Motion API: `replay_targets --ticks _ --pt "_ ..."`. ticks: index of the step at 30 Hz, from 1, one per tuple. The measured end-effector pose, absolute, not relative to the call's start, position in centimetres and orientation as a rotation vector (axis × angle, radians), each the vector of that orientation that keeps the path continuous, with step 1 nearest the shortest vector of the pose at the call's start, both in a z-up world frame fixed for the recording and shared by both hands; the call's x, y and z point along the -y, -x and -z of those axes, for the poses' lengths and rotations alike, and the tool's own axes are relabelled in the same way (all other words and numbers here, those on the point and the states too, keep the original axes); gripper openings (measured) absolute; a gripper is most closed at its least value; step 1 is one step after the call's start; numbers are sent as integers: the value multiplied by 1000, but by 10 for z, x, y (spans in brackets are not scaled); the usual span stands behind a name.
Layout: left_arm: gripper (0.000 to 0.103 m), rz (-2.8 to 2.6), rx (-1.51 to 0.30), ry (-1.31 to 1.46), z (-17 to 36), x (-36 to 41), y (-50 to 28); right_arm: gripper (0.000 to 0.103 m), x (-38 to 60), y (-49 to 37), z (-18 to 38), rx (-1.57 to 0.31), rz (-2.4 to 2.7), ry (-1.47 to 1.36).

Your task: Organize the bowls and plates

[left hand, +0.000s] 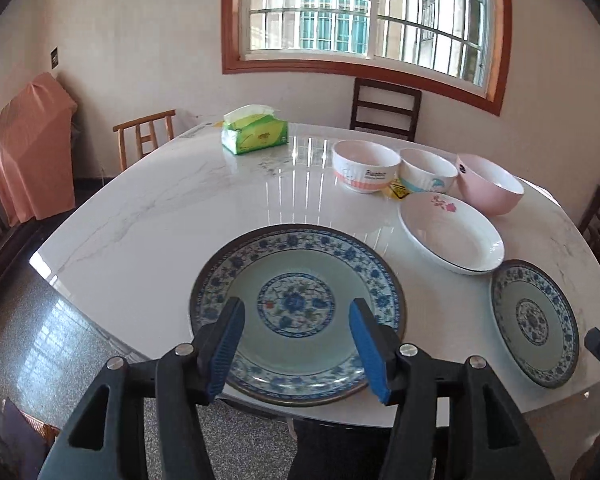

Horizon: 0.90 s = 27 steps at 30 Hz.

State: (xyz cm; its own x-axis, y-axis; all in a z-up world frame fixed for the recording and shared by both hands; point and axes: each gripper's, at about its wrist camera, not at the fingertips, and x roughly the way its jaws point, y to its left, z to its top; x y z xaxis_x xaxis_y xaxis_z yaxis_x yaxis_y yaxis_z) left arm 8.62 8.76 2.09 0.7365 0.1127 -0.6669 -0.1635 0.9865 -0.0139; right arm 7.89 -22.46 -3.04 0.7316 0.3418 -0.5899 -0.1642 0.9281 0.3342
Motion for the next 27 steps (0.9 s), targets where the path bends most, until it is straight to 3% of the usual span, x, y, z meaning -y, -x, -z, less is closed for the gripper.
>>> replay_targets --ticks 11,27 --pt "58 41 -816 -65 -8 33 -118 57 311 -79 47 -727 -152 -381" --pt "58 173 -1020 15 28 81 -168 57 327 -113 72 -815 -221 -427"
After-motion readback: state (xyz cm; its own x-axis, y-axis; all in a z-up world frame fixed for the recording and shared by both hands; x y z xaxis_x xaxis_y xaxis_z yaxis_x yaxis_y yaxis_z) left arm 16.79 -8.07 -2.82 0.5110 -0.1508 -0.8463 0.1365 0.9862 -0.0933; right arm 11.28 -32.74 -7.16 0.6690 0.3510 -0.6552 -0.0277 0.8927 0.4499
